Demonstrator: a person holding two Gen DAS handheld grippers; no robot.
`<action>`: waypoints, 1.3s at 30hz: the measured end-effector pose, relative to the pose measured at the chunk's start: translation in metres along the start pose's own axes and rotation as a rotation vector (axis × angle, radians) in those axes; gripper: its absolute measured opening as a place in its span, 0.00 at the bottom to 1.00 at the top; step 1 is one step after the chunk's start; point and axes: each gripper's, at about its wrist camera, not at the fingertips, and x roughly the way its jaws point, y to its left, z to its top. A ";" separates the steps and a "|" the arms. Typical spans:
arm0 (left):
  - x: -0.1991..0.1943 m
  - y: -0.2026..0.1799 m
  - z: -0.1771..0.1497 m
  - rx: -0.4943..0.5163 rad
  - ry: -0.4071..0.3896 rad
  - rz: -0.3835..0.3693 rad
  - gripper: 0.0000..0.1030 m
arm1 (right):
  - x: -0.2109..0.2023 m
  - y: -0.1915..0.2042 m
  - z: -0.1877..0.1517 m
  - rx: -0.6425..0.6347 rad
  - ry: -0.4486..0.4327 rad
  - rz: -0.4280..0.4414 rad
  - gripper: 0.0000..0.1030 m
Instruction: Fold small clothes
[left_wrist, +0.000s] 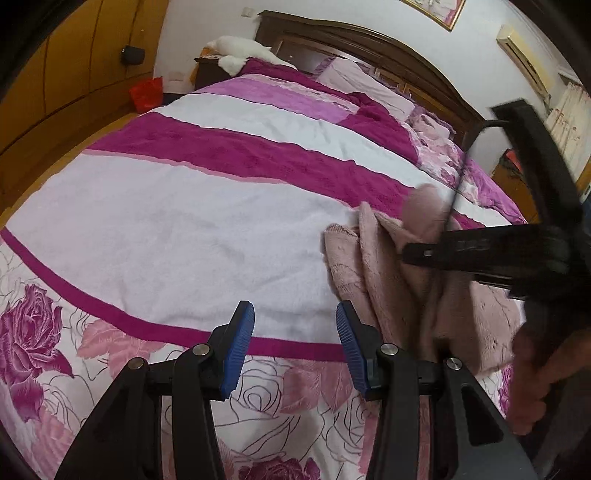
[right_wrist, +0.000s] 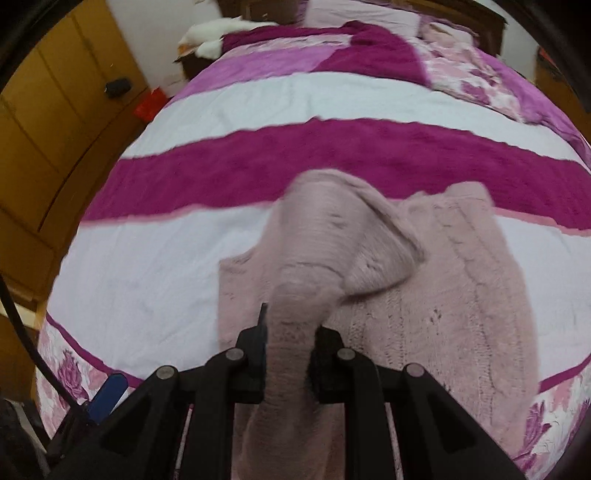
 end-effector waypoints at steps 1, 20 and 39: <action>-0.001 0.000 -0.001 0.011 -0.003 0.008 0.22 | 0.001 0.002 0.000 -0.004 0.002 0.009 0.14; 0.003 -0.005 -0.002 -0.023 0.044 -0.105 0.22 | -0.090 -0.032 -0.010 -0.134 -0.190 0.259 0.54; 0.026 -0.065 -0.023 -0.159 0.207 -0.386 0.32 | -0.077 -0.173 -0.161 -0.206 -0.349 -0.003 0.54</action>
